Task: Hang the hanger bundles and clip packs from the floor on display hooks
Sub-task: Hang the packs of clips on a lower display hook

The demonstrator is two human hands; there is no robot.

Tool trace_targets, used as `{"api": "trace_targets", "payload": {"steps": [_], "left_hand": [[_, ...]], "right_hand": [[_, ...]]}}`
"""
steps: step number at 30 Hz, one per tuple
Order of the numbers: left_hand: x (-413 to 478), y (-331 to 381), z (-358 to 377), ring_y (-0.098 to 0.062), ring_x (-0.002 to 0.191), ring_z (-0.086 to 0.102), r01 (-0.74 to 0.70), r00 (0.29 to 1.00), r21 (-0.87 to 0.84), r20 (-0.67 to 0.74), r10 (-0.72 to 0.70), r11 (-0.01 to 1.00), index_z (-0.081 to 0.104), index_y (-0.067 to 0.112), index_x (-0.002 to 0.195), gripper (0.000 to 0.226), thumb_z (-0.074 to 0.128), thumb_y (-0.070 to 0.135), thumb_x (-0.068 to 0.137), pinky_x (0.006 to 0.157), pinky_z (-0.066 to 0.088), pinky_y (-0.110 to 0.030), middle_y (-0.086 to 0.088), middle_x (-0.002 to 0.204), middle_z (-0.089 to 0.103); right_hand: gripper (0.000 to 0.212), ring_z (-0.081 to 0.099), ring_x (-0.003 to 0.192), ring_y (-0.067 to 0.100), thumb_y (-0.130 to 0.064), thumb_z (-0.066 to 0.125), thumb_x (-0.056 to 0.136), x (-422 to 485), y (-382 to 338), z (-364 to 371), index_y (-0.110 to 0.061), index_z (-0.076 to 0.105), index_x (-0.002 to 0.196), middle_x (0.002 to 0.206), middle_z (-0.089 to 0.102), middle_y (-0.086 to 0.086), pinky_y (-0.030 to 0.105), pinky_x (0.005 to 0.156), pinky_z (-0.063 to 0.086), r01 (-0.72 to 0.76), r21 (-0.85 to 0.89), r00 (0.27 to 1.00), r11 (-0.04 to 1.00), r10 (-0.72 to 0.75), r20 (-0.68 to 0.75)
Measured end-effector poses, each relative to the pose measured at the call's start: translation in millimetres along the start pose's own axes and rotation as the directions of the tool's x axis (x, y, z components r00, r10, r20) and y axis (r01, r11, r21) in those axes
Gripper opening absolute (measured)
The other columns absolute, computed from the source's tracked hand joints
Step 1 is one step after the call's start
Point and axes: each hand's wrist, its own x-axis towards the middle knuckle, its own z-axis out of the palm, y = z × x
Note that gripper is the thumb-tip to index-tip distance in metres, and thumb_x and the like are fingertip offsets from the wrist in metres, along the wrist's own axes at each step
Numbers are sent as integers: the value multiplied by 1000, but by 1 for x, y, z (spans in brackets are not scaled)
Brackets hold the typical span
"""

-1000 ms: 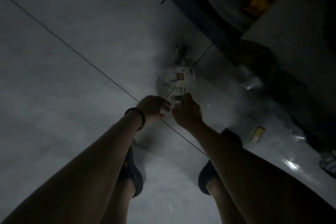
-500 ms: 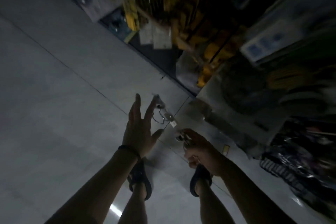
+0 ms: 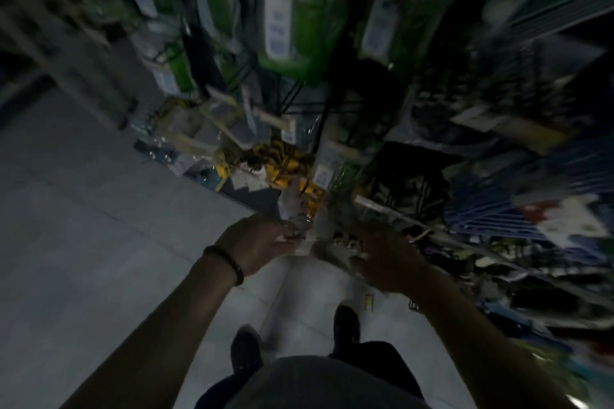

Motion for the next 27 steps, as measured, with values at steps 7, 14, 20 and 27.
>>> {"api": "trace_targets", "payload": {"steps": [7, 14, 20, 27], "left_hand": [[22, 113, -28, -1, 86, 65, -189, 978, -59, -102, 183, 980, 74, 34, 117, 35, 68, 59, 94, 72, 55, -22, 17, 98, 72], [63, 189, -47, 2, 66, 53, -332, 931, 122, -117, 346, 935, 79, 23, 111, 29, 63, 44, 102, 57, 38, -10, 6, 85, 70], [95, 232, -49, -14, 100, 68, -455, 871, 135, -137, 471, 880, 77, 26, 118, 25, 75, 38, 95, 89, 58, -35, 2, 112, 74], [109, 259, -74, 3, 81, 68, -356, 915, -61, -224, 335, 932, 78, 40, 94, 24, 62, 57, 97, 73, 52, -22, 22, 84, 74]], "right_hand": [[68, 49, 137, 32, -42, 75, 88, -58, 14, -32, -25, 51, 149, 152, 48, 4, 50, 110, 42, 48, -98, 872, 994, -90, -482], [37, 61, 113, 22, -57, 59, 95, -78, 75, -78, -38, 67, 126, 125, 66, -10, 41, 89, 46, 6, -110, 774, 994, -74, -629], [29, 67, 65, 6, -55, 67, 91, -100, 115, -116, -33, 75, 107, 85, 76, -11, 23, 52, 46, 114, -59, 754, 992, -125, -644], [31, 64, 71, -1, -38, 86, 84, -107, 136, -127, -30, 76, 112, 92, 78, -11, 1, 57, 33, 120, -41, 708, 992, -114, -697]]}}
